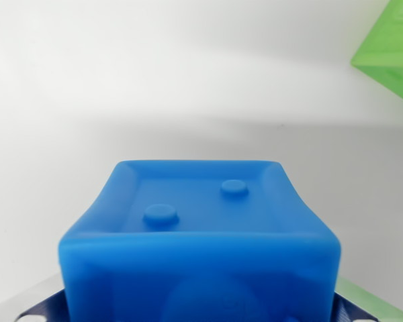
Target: Stack cube
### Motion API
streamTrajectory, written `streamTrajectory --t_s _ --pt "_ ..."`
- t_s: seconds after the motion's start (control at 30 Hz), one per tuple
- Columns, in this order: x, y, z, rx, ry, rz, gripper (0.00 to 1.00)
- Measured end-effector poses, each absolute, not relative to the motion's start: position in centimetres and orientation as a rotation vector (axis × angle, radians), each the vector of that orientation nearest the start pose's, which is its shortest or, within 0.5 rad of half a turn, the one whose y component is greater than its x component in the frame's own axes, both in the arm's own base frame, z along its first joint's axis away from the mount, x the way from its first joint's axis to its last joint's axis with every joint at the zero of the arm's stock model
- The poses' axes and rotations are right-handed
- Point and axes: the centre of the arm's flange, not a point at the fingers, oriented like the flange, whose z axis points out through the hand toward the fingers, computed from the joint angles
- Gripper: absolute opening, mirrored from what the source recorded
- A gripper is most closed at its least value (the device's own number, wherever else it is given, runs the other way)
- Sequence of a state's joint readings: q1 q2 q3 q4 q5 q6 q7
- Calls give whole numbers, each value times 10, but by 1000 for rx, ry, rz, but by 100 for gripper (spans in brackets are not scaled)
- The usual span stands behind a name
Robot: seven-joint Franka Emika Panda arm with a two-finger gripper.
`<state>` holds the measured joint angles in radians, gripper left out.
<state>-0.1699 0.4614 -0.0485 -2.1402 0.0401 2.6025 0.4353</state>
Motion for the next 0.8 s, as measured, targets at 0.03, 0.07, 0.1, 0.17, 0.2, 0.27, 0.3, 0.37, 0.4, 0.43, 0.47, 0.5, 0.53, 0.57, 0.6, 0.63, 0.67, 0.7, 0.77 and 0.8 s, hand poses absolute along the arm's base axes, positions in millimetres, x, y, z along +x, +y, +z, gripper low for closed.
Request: streamTrajectory --t_s 0.03,0.07,0.1,0.17,0.2,0.27,0.3,0.37,0.4,0.43,0.47,0.5,0.53,0.57,0.6,0.63,0.67,0.7,0.77,0.8 --pt "558 -126 187 -2959 1060 -3 0" --pt "559 -127 188 -2956 1068 -3 0" --pt "560 -127 189 -2955 1072 -3 0" --pt "562 -130 191 -2949 1088 -5 0" --pt "563 -131 193 -2946 1098 -4 0" --pt "565 -133 195 -2940 1116 -4 0" --pt "566 -134 196 -2936 1124 -4 0" --pt "568 -136 199 -2930 1141 -4 0" --pt "569 -137 200 -2928 1145 -3 0" --pt "570 -138 201 -2924 1155 -4 0" --pt "571 -139 203 -2921 1163 -4 0" --pt "572 -140 204 -2918 1172 -4 0" --pt "573 -142 205 -2914 1181 -4 0" --pt "573 -142 206 -2913 1185 -4 0" --pt "574 -143 207 -2909 1195 -4 0" --pt "575 -145 209 -2906 1203 -3 0" --pt "576 -146 210 -2902 1211 -3 0" --pt "577 -147 212 -2899 1220 -4 0" --pt "580 -149 215 -2891 1239 -5 0" --pt "580 -150 216 -2887 1247 -5 0"
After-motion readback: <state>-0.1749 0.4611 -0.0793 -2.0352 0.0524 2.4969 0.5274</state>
